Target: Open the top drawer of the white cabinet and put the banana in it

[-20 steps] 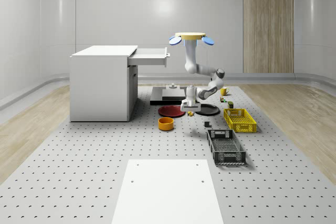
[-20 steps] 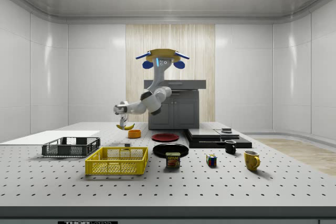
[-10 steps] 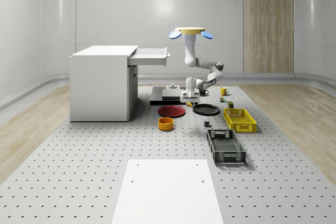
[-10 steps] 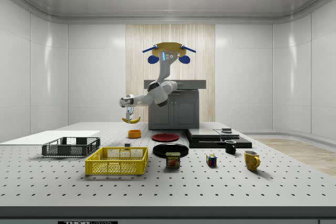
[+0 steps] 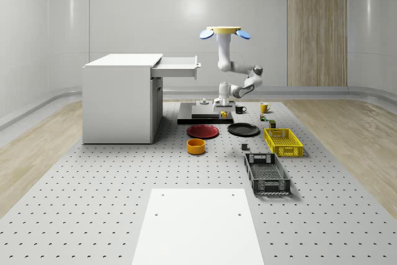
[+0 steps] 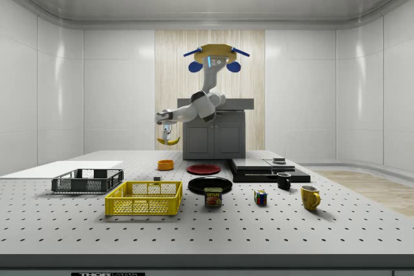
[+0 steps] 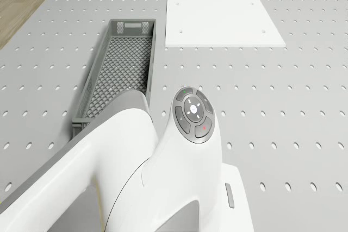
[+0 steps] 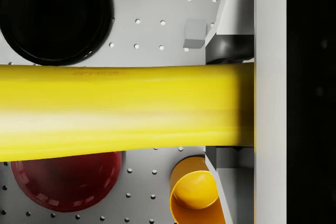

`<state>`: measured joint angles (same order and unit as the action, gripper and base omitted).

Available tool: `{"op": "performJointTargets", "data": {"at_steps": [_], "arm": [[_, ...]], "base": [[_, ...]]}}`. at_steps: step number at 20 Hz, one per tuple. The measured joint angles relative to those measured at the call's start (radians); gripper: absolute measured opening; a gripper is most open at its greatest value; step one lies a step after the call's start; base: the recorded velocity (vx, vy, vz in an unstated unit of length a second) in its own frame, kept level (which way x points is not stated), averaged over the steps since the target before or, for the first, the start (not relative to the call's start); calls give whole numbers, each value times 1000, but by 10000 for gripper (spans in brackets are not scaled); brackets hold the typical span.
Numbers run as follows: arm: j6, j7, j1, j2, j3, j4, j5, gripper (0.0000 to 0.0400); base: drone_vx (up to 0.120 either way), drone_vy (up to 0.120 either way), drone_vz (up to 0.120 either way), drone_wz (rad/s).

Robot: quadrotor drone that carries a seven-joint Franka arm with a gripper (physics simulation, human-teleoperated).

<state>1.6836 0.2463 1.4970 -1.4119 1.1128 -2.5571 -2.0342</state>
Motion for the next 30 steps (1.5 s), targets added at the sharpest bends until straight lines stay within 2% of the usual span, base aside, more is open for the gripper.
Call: {"op": "performJointTargets", "data": {"at_steps": [14,30], "arm": [[22,9,13,-24,0,2,12,190],[43,18,24,-47,-1,4,24,190]], "base": [[-120,0,120,0],[-120,-38,120,0]]}}
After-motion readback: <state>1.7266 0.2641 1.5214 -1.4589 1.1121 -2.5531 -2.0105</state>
